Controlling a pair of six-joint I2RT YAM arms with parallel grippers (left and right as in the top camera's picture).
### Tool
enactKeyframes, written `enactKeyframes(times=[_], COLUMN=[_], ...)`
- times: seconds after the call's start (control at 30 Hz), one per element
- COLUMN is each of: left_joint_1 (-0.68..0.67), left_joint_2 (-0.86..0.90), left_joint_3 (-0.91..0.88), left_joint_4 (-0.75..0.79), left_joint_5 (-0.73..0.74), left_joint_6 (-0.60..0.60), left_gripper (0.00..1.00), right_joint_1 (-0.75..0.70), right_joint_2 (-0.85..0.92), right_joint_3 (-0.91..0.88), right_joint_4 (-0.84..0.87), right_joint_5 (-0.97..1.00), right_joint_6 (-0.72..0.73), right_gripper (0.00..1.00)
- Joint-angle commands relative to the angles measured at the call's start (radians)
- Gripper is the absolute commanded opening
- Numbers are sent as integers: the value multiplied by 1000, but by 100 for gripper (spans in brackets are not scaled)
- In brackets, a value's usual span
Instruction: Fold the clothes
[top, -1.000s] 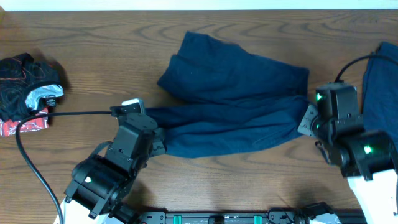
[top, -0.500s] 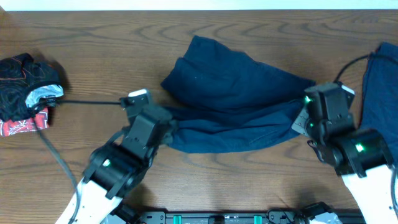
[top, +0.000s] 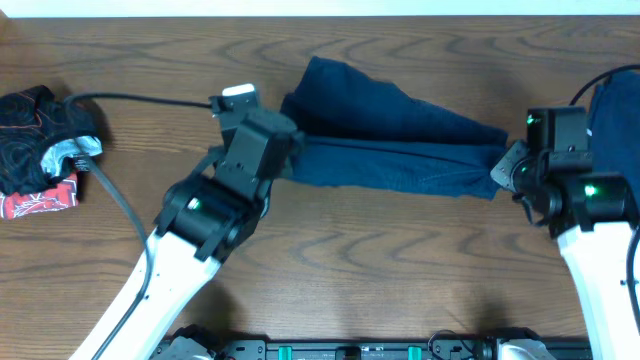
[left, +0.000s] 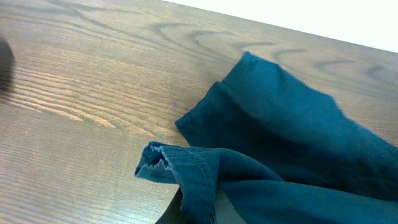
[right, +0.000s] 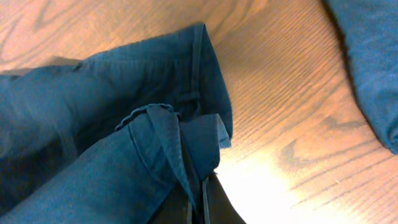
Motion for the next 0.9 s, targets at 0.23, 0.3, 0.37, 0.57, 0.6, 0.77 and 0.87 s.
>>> enactKeyframes(times=[0.23, 0.3, 0.37, 0.57, 0.6, 0.77, 0.87], left_joint_1=[89, 101, 111, 140, 143, 152, 151], left_joint_2=[154, 174, 188, 239, 249, 312, 345], left_joint_3=[13, 13, 13, 13, 13, 13, 13], left_joint_4=[127, 156, 181, 248, 259, 351, 414], left_joint_5=[4, 8, 11, 18, 18, 26, 41], left_joint_6=[98, 111, 121, 128, 128, 161, 180], left_gripper=[6, 6, 6, 6, 6, 6, 7], right_joint_1=[-130, -134, -135, -134, -134, -135, -135], right_joint_2=[190, 229, 265, 369, 384, 446, 463], right_joint_3=[195, 232, 256, 269, 269, 269, 269], right_joint_4=[-27, -27, -27, -17, -12, 24, 40], right_joint_5=[-16, -19, -19, -42, -45, -69, -71], right_joint_6=[-125, -136, -140, -139, -139, -139, -137], right_gripper=[1, 1, 1, 1, 1, 1, 1])
